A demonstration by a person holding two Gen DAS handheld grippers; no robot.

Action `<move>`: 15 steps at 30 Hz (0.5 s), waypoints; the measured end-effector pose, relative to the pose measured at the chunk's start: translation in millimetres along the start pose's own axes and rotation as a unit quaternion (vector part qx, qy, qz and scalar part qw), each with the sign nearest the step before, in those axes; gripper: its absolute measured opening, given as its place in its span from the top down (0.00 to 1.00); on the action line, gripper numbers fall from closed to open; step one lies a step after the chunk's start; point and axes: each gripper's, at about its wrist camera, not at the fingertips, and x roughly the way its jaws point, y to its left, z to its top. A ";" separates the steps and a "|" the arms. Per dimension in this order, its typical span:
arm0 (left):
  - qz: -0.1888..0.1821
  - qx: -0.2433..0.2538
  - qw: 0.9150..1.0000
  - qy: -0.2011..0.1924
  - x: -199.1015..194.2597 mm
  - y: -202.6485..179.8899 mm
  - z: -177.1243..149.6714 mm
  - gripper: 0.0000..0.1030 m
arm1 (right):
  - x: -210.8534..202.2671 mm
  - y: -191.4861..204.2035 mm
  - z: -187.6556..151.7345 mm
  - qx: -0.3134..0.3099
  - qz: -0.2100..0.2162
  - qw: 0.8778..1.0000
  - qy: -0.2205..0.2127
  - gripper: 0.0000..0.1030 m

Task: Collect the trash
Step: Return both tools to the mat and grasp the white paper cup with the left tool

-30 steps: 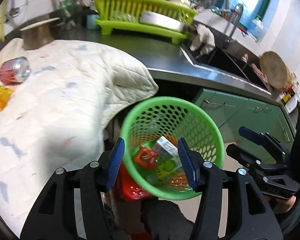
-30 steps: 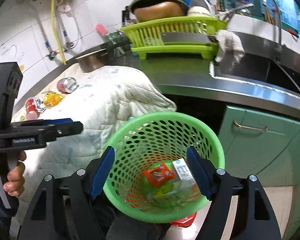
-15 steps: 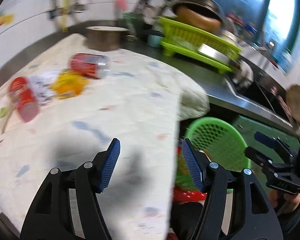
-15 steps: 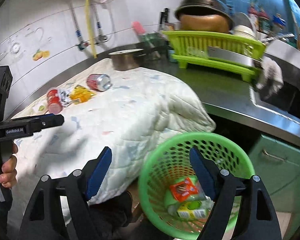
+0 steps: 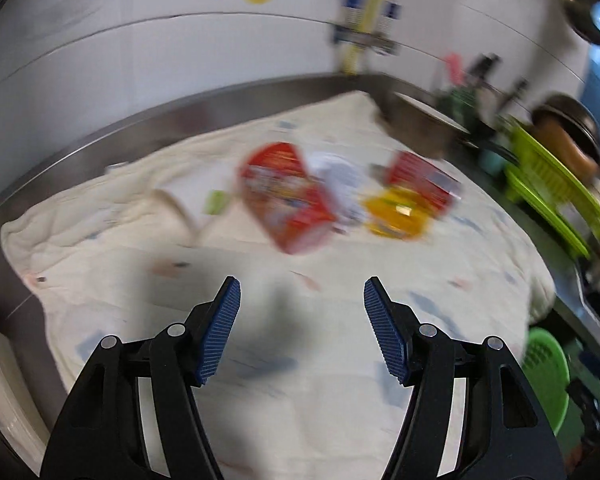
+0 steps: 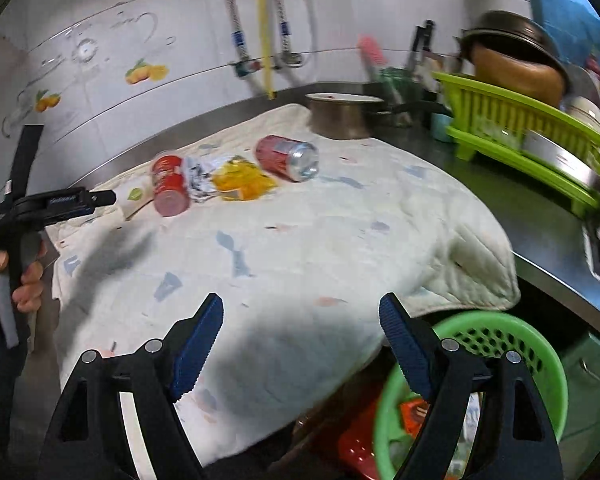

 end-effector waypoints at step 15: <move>-0.033 -0.103 0.994 -0.003 67.5 89.2 33.9 0.54 | 51.3 61.7 36.2 -0.070 0.042 0.997 0.015 0.25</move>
